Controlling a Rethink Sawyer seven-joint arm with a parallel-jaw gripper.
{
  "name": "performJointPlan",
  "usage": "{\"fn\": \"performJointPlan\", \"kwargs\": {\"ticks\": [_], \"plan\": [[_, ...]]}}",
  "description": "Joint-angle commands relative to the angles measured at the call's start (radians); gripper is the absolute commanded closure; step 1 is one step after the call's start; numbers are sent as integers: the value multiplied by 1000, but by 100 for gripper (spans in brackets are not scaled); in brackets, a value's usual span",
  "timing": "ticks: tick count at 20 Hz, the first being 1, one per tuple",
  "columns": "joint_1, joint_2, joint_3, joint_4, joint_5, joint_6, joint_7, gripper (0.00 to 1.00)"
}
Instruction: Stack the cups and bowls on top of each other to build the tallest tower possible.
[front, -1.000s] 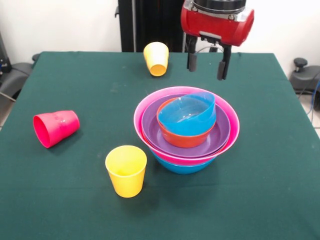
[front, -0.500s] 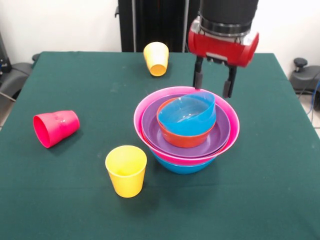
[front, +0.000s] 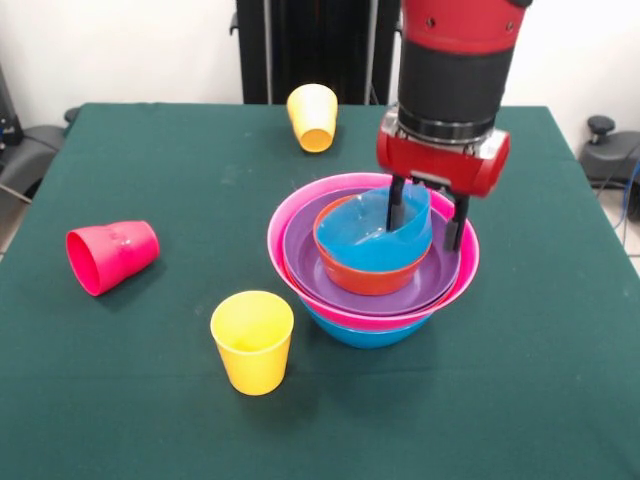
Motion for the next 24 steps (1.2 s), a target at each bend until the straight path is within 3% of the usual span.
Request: {"fn": "performJointPlan", "kwargs": {"ticks": [1,13,24], "plan": [[13,71,31,-28,9,-64,101,0],[18,93,27,-35,15,-82,104,0],[26,69,18,-22,29,-60,107,0]]}}
